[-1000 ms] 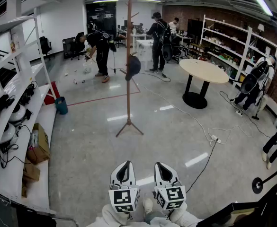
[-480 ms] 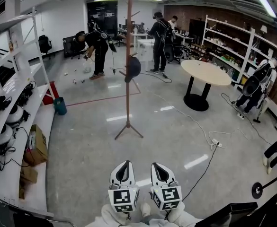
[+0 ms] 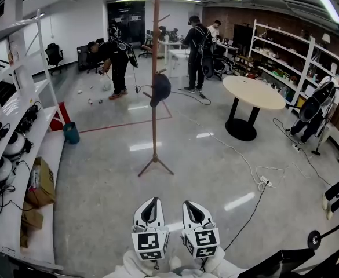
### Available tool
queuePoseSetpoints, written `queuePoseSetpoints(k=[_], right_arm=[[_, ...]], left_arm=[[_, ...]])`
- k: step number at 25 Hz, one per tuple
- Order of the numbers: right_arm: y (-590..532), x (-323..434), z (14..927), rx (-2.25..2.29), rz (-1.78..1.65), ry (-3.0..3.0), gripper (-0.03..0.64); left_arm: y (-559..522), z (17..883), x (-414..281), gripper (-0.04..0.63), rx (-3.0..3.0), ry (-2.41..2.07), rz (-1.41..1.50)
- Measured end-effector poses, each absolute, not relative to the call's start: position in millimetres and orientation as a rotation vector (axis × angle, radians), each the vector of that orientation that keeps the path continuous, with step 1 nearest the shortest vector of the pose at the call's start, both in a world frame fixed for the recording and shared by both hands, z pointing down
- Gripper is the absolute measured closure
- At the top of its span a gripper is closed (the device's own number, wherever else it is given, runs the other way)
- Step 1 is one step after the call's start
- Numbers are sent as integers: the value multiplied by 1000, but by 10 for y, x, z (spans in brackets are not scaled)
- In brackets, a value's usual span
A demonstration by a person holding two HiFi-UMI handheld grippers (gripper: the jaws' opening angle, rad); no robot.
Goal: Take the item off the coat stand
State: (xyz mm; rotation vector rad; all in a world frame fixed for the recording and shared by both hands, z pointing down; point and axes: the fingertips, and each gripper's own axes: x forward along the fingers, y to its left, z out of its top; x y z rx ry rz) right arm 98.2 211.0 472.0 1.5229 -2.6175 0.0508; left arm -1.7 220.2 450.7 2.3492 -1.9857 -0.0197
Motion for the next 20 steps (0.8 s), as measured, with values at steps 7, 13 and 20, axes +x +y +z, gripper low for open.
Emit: queuePoseSetpoints(k=[7,13,20], right_arm=[[1795,1030,4794,1491,78,-2607,606],[1507,1052,4791,1464,58,-2614,606],[1203,1051,4803,1400,31,-2627,606]], left_arm=[[1879,4536,62,595,2344,-1985,-6],[1604,4573,137,595,2338,-1983,5],[1316,4582,189,595,2318,-2005,-10]])
